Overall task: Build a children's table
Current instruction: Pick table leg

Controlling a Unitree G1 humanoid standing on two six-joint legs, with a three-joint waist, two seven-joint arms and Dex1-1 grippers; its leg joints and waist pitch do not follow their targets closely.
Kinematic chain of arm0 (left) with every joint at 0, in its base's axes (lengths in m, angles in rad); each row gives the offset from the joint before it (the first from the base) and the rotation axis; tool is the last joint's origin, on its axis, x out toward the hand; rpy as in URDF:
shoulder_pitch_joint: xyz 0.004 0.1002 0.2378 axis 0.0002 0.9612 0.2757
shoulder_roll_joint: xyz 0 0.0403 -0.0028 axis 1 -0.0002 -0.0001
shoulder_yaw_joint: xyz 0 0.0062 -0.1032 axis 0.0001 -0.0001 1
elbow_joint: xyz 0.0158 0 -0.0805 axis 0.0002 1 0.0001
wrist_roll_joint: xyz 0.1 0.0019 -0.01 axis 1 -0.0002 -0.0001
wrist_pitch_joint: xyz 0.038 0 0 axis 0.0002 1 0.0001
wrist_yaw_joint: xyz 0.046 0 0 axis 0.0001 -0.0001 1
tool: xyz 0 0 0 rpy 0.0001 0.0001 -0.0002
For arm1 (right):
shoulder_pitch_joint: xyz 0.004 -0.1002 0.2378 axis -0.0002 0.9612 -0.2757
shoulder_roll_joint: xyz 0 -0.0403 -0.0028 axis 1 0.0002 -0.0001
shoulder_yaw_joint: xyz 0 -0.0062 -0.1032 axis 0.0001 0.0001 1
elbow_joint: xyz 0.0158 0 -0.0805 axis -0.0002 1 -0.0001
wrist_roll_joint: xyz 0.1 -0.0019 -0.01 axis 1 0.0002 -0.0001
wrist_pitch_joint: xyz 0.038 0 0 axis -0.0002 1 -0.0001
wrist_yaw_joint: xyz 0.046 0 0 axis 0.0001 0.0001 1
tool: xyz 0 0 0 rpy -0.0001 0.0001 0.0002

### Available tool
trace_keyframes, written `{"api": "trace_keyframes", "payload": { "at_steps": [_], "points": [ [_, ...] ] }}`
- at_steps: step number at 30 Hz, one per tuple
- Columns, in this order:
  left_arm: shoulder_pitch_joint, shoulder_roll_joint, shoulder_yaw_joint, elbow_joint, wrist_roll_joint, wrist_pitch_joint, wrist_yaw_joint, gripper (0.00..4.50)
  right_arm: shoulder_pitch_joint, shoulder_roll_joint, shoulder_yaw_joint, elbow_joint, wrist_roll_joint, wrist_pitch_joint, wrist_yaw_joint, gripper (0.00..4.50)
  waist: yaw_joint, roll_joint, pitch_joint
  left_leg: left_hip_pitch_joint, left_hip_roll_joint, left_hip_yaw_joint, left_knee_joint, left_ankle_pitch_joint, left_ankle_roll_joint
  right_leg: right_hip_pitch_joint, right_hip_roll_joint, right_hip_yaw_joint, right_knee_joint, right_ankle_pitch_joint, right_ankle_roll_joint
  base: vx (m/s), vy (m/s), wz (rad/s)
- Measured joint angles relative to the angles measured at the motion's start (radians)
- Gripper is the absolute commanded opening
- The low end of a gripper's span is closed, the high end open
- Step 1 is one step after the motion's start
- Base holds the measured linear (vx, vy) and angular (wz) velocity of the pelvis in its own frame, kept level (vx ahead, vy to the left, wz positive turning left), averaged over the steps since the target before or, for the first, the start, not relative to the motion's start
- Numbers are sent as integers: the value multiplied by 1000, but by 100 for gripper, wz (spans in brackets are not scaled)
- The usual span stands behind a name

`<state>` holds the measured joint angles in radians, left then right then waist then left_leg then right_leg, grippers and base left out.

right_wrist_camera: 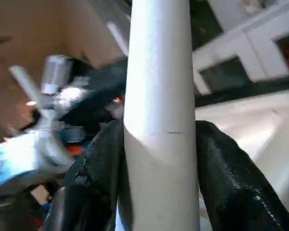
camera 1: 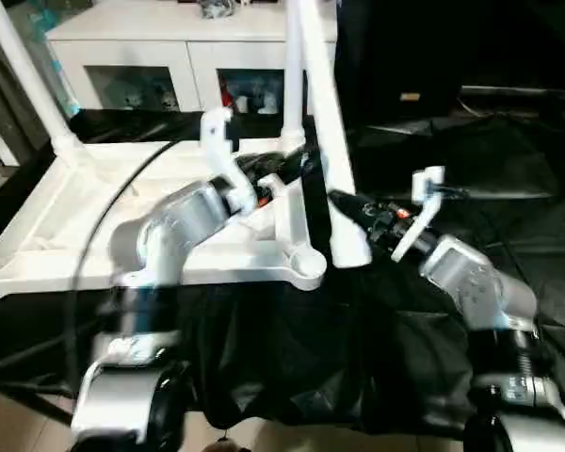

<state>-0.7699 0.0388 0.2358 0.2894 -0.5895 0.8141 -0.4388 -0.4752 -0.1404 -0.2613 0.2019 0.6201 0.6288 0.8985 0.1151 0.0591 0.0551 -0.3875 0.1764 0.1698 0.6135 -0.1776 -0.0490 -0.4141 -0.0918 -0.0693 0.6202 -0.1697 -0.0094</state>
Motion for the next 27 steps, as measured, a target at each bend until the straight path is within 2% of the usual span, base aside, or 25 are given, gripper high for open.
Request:
{"api": "trace_keyframes", "payload": {
  "at_steps": [4, 6, 7, 9, 14, 16, 17, 19, 20, 21, 25, 27],
  "points": [
    [-28, -27, 53, 22, -53, 24, 11, 450, 46, 0, 24, -64, 18, 0, 20, 186, -1, 9, 1, -2, 0, 0, -1, 0, 0, 1, 0, 0, -5, 2, 0, 0, 0, 0],
    [-34, -36, 69, 20, -89, 38, 10, 450, 50, -8, 36, -88, 17, 0, 21, 186, -3, 16, 0, -2, 0, 0, -1, -1, 1, 1, 0, -1, -8, 2, 0, 0, 0, 0],
    [-34, -40, 73, 17, -100, 44, 9, 422, 51, -13, 42, -96, 14, -1, 21, 186, -2, 21, 0, -2, 0, 0, -1, -1, 1, 1, 0, -1, -8, 2, 0, 0, 0, 0],
    [-34, -47, 81, 11, -123, 58, 8, 415, 55, -29, 77, -108, -14, -14, 21, 186, -2, 28, -1, -2, -1, 0, -2, -1, 2, 1, 0, -1, -8, 2, 0, 0, 0, 0],
    [-31, -61, 68, -17, -125, 77, 7, 372, 59, -13, 133, -107, -81, -54, -12, 185, -2, 28, -1, -3, 0, -1, -4, -1, 1, 0, 0, -2, -9, 1, 2, 0, 0, 0],
    [-24, -65, 65, -40, -125, 84, 10, 360, 52, 0, 144, -99, -89, -68, -27, 185, -2, 28, 0, -3, 0, -1, -5, -1, 1, 0, 0, -2, -9, 1, 2, 0, 0, 0],
    [-20, -63, 63, -51, -125, 85, 14, 339, 45, 7, 151, -96, -94, -72, -37, 184, -2, 28, 0, -4, 0, -1, -5, -1, 1, -1, 0, -2, -9, 1, 2, 0, 0, 0],
    [-13, -54, 62, -64, -125, 84, 27, 335, 35, 9, 153, -84, -96, -73, -48, 184, -1, 27, 0, -4, 0, -1, -5, -1, 2, -1, 0, -2, -10, 1, 2, 0, 0, 0],
    [-7, -47, 62, -70, -125, 84, 32, 335, 33, 9, 156, -79, -100, -73, -51, 184, 0, 27, 0, -5, 0, -1, -5, -1, 2, -1, 0, -2, -10, 0, 3, 0, 0, 0],
    [-1, -44, 62, -75, -125, 85, 32, 370, 32, 7, 160, -78, -103, -73, -51, 184, 0, 26, 1, -5, 0, -1, -5, -1, 2, -1, 0, -1, -10, 0, 3, 0, 0, 0],
    [32, -33, 65, -102, -156, 106, 15, 374, 14, -14, 168, -72, -105, -72, -51, 184, 1, 21, 4, -7, -1, -1, -5, -1, 2, -3, 0, -1, -10, 0, 3, 0, 0, 0],
    [37, -33, 66, -124, -166, 118, 4, 410, 5, -25, 168, -72, -110, -72, -52, 184, 2, 16, 5, -7, 0, -1, -5, -1, 2, -3, 0, -1, -10, 0, 3, 0, 0, 0]
  ]
}}
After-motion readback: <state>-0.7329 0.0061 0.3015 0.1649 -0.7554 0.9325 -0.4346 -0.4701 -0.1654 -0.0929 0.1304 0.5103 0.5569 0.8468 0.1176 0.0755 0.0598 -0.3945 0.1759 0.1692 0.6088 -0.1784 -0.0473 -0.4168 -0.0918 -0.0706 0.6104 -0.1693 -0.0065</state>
